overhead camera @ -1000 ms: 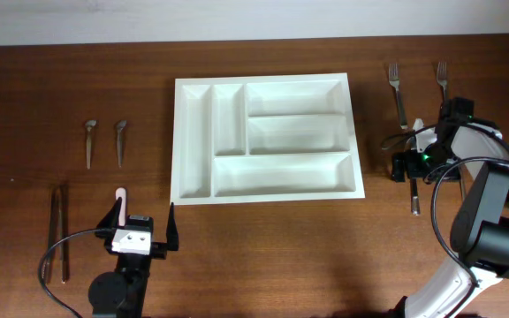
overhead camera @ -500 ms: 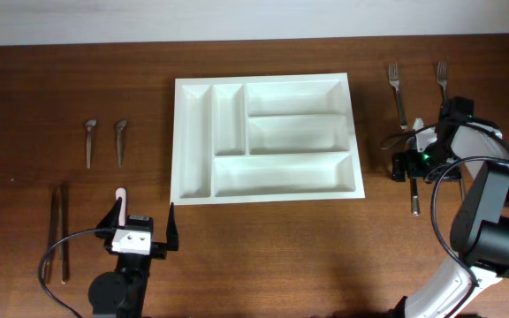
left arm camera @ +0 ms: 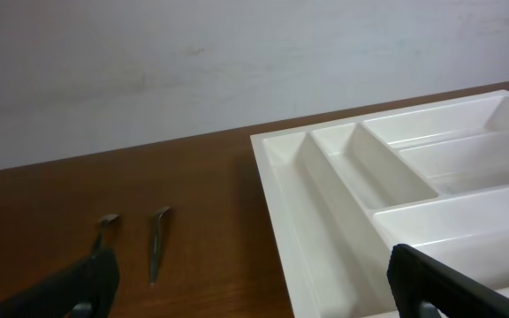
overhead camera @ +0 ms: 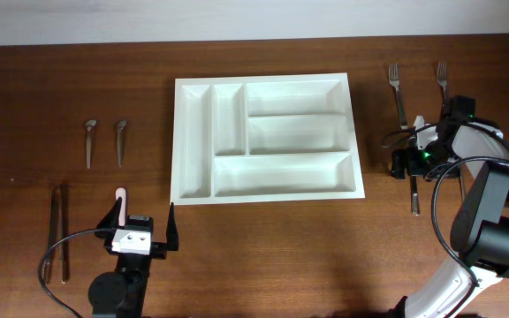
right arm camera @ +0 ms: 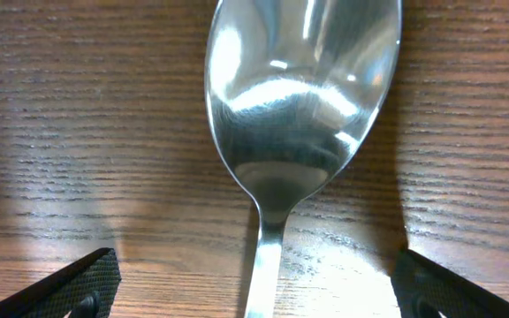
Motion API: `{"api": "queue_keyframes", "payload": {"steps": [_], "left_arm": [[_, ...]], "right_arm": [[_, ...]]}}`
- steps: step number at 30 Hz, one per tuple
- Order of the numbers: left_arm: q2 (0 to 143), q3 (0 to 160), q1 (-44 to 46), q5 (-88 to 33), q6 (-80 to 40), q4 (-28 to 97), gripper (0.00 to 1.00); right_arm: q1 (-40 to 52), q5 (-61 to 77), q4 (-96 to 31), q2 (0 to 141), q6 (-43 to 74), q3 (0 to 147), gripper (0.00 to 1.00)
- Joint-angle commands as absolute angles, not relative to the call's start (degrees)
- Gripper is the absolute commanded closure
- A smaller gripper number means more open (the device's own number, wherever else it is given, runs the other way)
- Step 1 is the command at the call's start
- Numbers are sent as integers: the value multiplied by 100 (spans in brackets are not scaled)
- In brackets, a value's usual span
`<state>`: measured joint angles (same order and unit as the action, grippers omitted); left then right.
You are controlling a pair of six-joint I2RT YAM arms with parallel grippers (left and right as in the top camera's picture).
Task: Pack container
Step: 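Lower the right gripper and close it on the spoon handle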
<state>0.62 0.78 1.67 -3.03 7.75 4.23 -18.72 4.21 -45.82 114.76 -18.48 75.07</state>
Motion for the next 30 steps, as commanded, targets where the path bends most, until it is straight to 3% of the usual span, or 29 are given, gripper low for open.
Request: {"api": "queue_keyframes", "payload": {"steps": [1,7,11,16,21,24,27,30], "left_arm": [[34,47,132,-327,847,434,1],[34,47,132,-327,847,434,1],[34,47,132,-325,847,434,1],[34,47,132,-327,847,434,1],[34,47,132,-325,847,434,1],[34,47,132,-327,847,434,1],[34,47,132,-327,847,434,1],[34,47,132,-325,847,434,1]], "right_arm": [[-1839,1033,-4558,11944,-1925,7328,1],[-1839,1031,-4560,11946,-1925,7328,2],[-1839,989,-4558,11946,-1925,7328,19],[-1839,989,-4560,11946,-1925,7328,28],[-1839,989,-4560,11946,-1925,7328,57],[-1839,989,-4560,11946,-1925,7328,64],[-1839,987,-4560,11946,-1925,7328,78],[-1839,987,-4563,11946,-1922,7328,83]]}}
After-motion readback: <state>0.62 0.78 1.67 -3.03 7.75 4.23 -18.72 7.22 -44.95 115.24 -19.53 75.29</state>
